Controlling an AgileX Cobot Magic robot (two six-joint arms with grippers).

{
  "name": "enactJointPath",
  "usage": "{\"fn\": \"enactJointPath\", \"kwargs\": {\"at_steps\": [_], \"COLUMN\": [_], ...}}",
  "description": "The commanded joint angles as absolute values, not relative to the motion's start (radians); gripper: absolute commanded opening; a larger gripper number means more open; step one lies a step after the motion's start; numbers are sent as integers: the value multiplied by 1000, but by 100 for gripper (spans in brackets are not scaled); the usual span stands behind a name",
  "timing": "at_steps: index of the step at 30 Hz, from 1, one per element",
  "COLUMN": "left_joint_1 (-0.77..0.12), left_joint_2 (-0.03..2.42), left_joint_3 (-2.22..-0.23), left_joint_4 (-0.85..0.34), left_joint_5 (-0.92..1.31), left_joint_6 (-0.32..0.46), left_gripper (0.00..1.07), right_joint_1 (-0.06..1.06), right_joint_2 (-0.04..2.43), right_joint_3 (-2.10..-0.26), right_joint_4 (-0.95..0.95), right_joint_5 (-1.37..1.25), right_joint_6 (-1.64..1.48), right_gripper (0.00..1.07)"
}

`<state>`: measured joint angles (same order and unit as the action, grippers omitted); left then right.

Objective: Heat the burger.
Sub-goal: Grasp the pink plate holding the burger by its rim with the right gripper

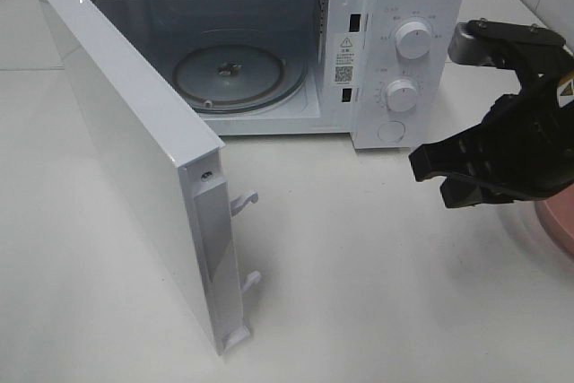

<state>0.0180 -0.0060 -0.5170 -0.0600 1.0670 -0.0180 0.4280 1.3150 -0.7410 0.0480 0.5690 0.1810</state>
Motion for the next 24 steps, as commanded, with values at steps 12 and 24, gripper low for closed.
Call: {"fn": "enactJointPath", "kwargs": {"at_steps": [12, 24], "left_joint_1": [17, 17], "left_joint_2": [-22, -22], "left_joint_3": [-517, -517], "left_joint_4": [-65, -65], "left_joint_5": [1070, 1070], "left_joint_6": [-18, -18], "left_gripper": [101, 101], "right_joint_1": [232, 17], "right_joint_2": [1305, 1307], "right_joint_3": [-885, -885], "right_joint_4": [-52, -52], "right_joint_5": [831, 814], "right_joint_6": [149, 47], "right_gripper": [13, 20]}}
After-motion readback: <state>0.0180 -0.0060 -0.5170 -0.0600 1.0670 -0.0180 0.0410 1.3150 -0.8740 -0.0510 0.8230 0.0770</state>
